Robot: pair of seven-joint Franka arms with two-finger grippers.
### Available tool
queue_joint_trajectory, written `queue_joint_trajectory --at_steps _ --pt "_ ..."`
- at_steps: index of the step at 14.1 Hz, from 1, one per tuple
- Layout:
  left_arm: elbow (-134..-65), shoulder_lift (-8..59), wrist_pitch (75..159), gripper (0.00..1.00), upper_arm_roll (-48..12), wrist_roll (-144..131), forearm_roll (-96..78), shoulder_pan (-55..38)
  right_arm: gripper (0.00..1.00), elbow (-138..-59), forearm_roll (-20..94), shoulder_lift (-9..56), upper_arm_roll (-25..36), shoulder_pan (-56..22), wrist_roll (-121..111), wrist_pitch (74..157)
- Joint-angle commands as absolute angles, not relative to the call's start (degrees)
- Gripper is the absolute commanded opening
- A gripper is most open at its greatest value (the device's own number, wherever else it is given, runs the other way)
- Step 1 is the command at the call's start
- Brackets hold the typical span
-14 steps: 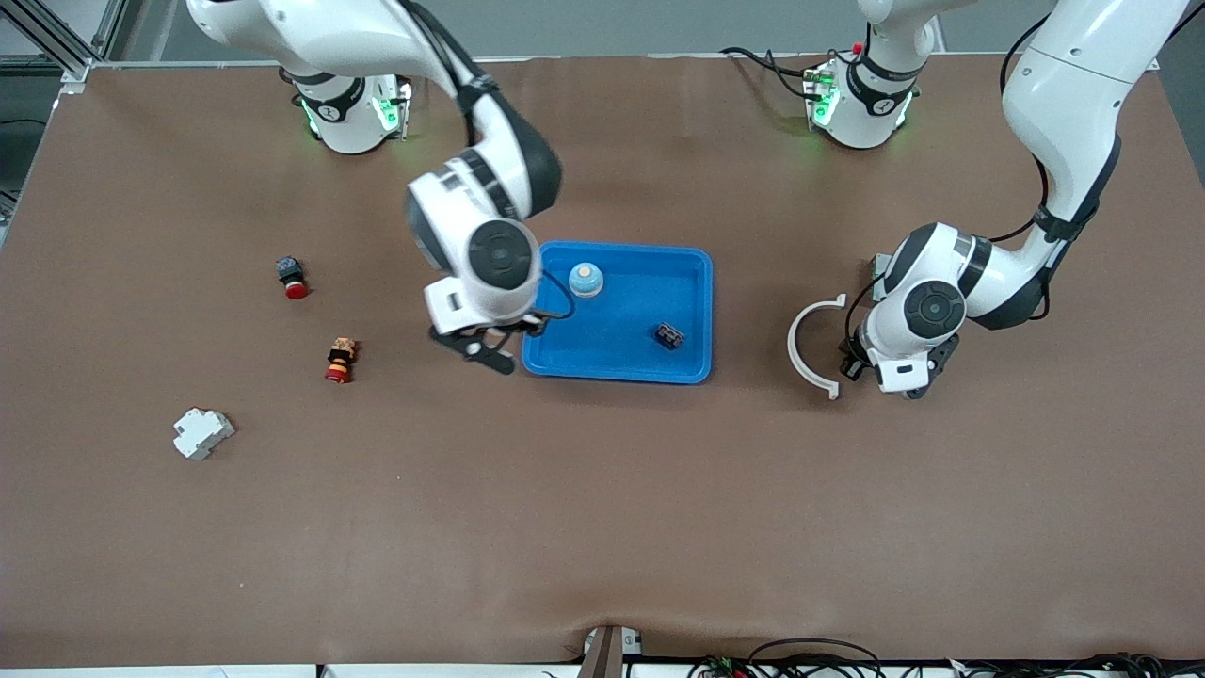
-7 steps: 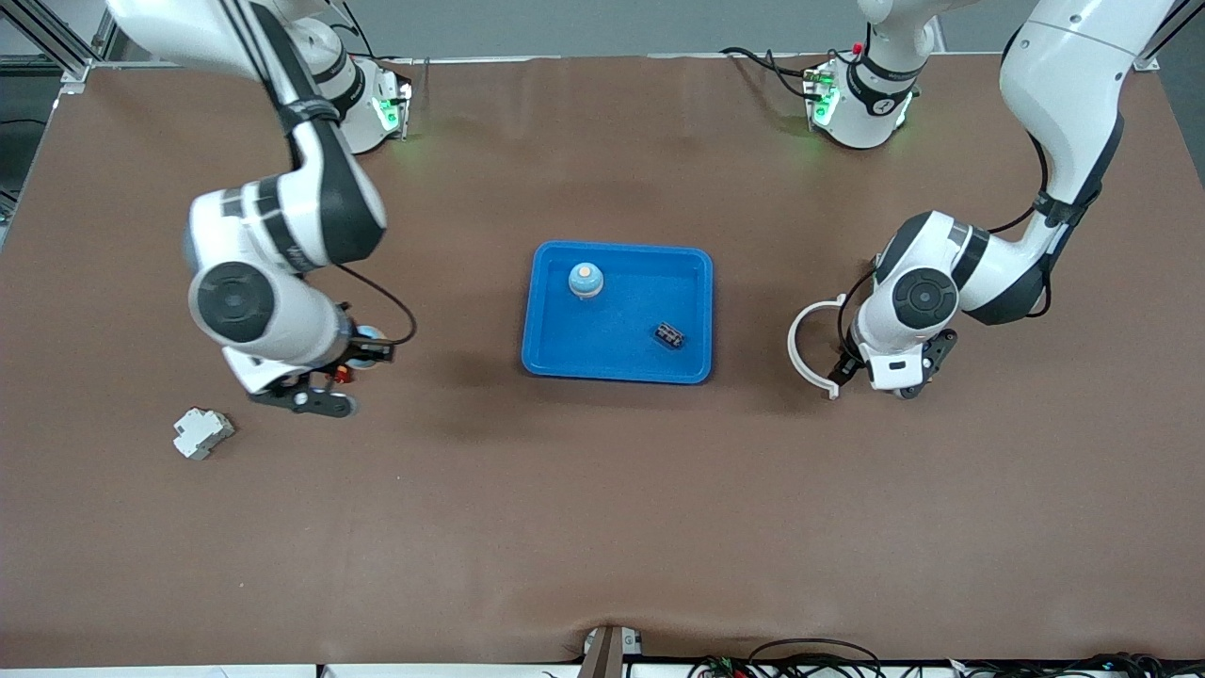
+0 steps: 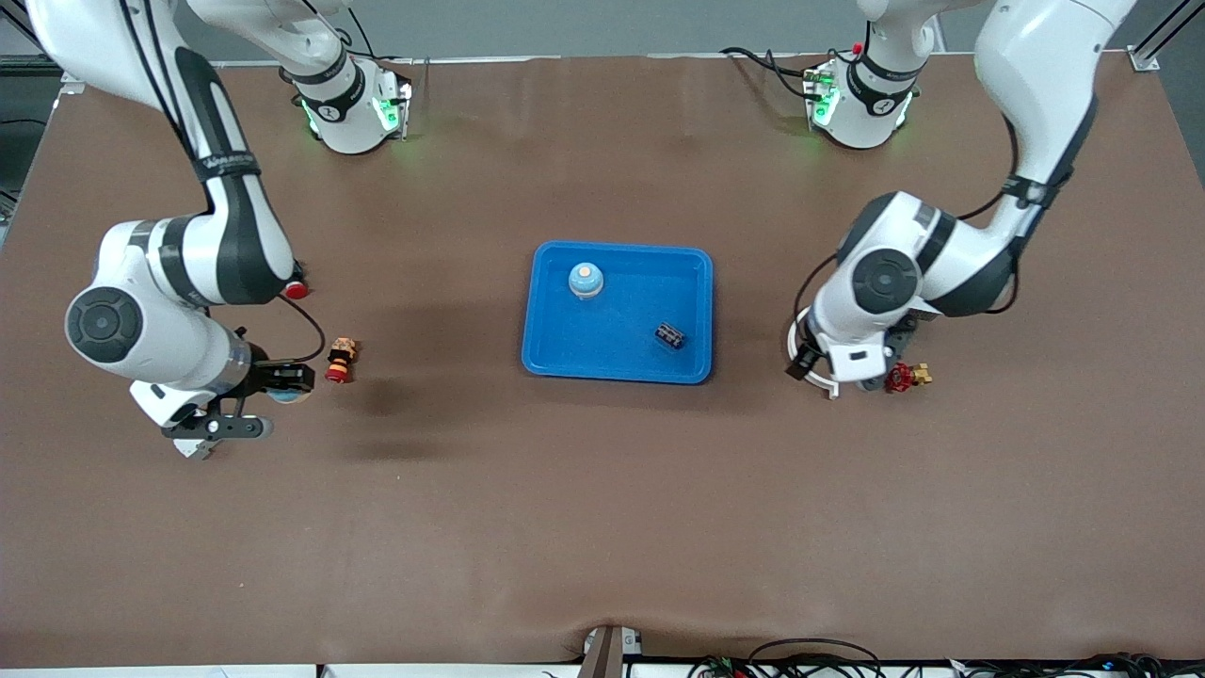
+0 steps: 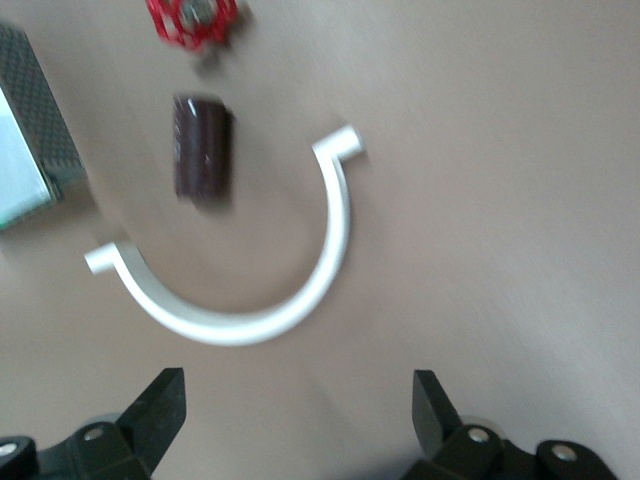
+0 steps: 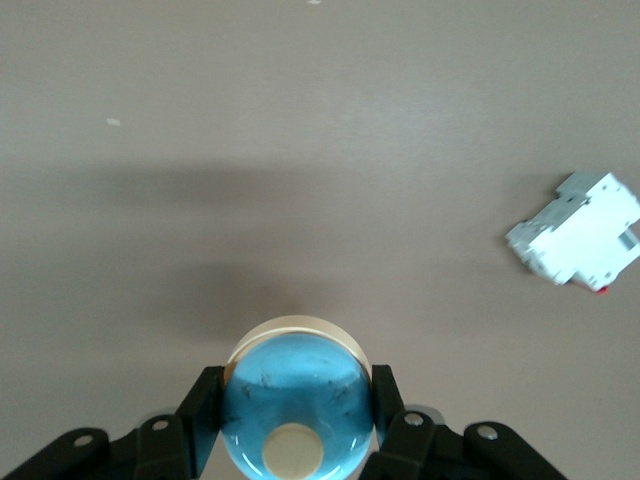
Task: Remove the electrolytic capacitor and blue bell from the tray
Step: 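Set the capacitor beside the valve while the right gripper carries the bell, then grasp the second capacitor with the left gripper while the right gripper lowers the bell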
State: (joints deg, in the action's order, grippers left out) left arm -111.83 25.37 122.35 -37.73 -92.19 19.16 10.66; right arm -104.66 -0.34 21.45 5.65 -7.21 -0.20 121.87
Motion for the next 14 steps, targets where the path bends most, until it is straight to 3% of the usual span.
queue_joint_trajectory --at_steps 1,7,9,14 --pt "-107.24 27.94 121.03 1.00 -37.71 -97.45 18.37 6.61 0.00 -110.90 -1.05 19.86 4.39 -3.09 -6.05 128.73" --pt "-100.20 35.59 122.34 1.00 -37.27 -105.81 19.07 -0.78 0.00 -121.89 -0.26 20.74 4.22 0.00 -8.35 144.47" --pt "-100.28 36.91 126.28 1.00 -37.09 -109.32 19.77 -1.23 0.00 -122.43 -0.18 21.88 4.13 1.49 -8.35 145.37" --pt "-100.55 38.93 126.56 1.00 -36.22 -113.71 22.48 -6.31 0.00 -122.43 1.32 24.78 4.04 2.90 -8.35 147.56"
